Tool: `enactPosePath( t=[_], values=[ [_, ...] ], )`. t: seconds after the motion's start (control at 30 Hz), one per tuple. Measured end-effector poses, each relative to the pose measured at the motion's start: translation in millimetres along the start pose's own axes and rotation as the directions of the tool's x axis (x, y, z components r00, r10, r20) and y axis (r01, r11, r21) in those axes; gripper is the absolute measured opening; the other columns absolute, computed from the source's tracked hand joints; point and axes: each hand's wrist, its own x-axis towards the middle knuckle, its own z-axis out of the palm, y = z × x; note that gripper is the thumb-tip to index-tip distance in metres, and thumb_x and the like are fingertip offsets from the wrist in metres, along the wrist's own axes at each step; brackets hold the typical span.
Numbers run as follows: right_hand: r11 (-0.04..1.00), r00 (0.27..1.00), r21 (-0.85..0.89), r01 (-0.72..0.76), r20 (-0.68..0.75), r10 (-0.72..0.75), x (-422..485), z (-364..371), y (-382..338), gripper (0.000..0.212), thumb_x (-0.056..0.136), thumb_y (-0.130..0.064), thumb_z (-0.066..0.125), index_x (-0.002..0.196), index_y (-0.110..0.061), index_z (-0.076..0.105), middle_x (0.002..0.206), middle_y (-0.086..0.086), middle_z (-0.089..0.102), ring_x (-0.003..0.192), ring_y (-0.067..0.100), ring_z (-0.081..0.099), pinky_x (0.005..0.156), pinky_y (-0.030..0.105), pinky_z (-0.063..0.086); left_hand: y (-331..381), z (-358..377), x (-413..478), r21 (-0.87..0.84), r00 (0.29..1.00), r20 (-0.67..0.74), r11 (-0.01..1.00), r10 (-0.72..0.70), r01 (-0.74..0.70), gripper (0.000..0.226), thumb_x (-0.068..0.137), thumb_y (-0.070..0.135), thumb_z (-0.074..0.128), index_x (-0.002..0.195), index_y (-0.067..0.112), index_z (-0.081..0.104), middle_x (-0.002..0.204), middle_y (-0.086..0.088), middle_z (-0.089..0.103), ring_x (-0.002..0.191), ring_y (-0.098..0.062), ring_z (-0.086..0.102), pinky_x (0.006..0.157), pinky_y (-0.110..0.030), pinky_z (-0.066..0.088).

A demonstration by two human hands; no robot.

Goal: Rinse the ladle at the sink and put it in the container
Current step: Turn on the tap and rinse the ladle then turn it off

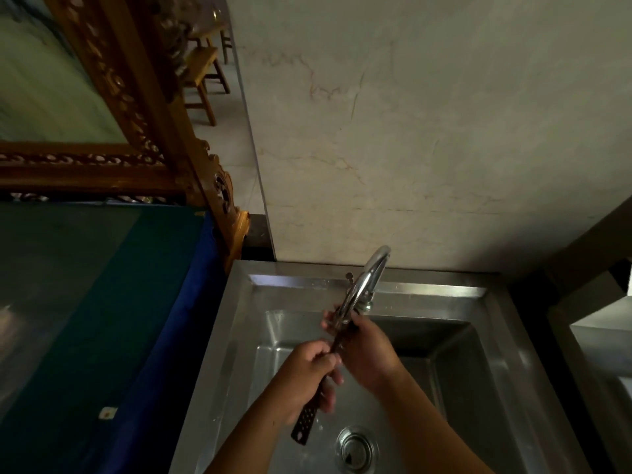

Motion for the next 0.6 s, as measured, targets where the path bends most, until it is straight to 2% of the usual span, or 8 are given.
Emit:
enactPosePath(
  t=[0.07,0.17,0.33,0.4,0.43,0.5,0.6],
  values=[
    [0.999,1.000,-0.036,-0.005,-0.008,0.005,-2,3,6,0.027,0.097,-0.019,0.042,0.101,-0.008,0.066,0.093,0.015,0.068,0.078,0.028,0.061,0.056,0.035,0.044,-3,1,-6,0.029,0.999,-0.049,1.000,0.009,-0.008,0.015,0.096,0.011,0.051,0.084,0.010,0.061,0.065,-0.005,0.067,0.039,-0.016,0.049,0.036,-0.023,0.039],
    [0.999,0.998,-0.041,0.003,-0.070,-0.006,-5,9,14,0.019,0.092,-0.007,0.043,0.094,-0.003,0.061,0.082,0.016,0.063,0.062,0.025,0.056,0.047,0.031,0.038,-2,6,-15,0.104,0.993,-0.117,0.995,0.023,-0.010,0.016,0.095,0.010,0.053,0.082,0.008,0.062,0.058,-0.002,0.063,0.037,-0.014,0.041,0.033,-0.021,0.029],
    [0.998,0.993,0.068,0.014,-0.117,-0.005,-10,15,27,0.020,0.094,-0.001,0.037,0.099,-0.003,0.056,0.078,0.015,0.063,0.061,0.023,0.058,0.042,0.026,0.039,5,8,-27,0.204,0.988,-0.148,0.979,0.051,-0.020,0.018,0.096,0.005,0.049,0.082,0.002,0.060,0.060,-0.011,0.054,0.033,-0.007,0.038,0.032,-0.017,0.026],
    [0.999,0.996,0.034,-0.010,-0.093,0.013,-12,11,23,0.023,0.093,0.003,0.034,0.105,-0.001,0.054,0.081,0.017,0.064,0.063,0.026,0.059,0.044,0.028,0.042,8,4,-30,0.256,0.989,-0.139,0.966,0.055,-0.017,0.021,0.096,0.003,0.047,0.082,0.000,0.062,0.060,-0.013,0.052,0.036,-0.008,0.039,0.036,-0.018,0.027],
    [0.999,0.996,-0.043,-0.029,-0.088,0.025,-12,7,19,0.026,0.093,0.005,0.034,0.109,0.001,0.055,0.083,0.018,0.065,0.066,0.027,0.062,0.048,0.030,0.046,10,-1,-31,0.293,0.990,-0.129,0.956,0.052,-0.012,0.022,0.096,0.003,0.047,0.081,-0.002,0.063,0.060,-0.012,0.052,0.039,-0.010,0.039,0.040,-0.019,0.027],
    [0.934,0.993,-0.349,-0.080,-0.105,0.046,-11,-3,5,0.027,0.095,0.004,0.038,0.113,0.002,0.058,0.086,0.017,0.069,0.068,0.024,0.066,0.056,0.032,0.053,14,-13,-30,0.373,0.996,-0.087,0.928,0.036,-0.001,0.023,0.096,0.005,0.047,0.088,-0.006,0.067,0.057,-0.006,0.055,0.041,-0.010,0.040,0.041,-0.019,0.029],
    [0.613,0.995,-0.785,-0.088,-0.037,0.096,-7,-15,-18,0.020,0.097,-0.002,0.046,0.109,-0.007,0.062,0.084,0.012,0.070,0.064,0.016,0.068,0.056,0.024,0.056,23,-30,-26,0.503,1.000,-0.001,0.864,-0.001,0.001,0.024,0.098,0.007,0.047,0.099,-0.001,0.070,0.057,0.000,0.059,0.038,-0.001,0.043,0.040,-0.013,0.034]
  ],
)
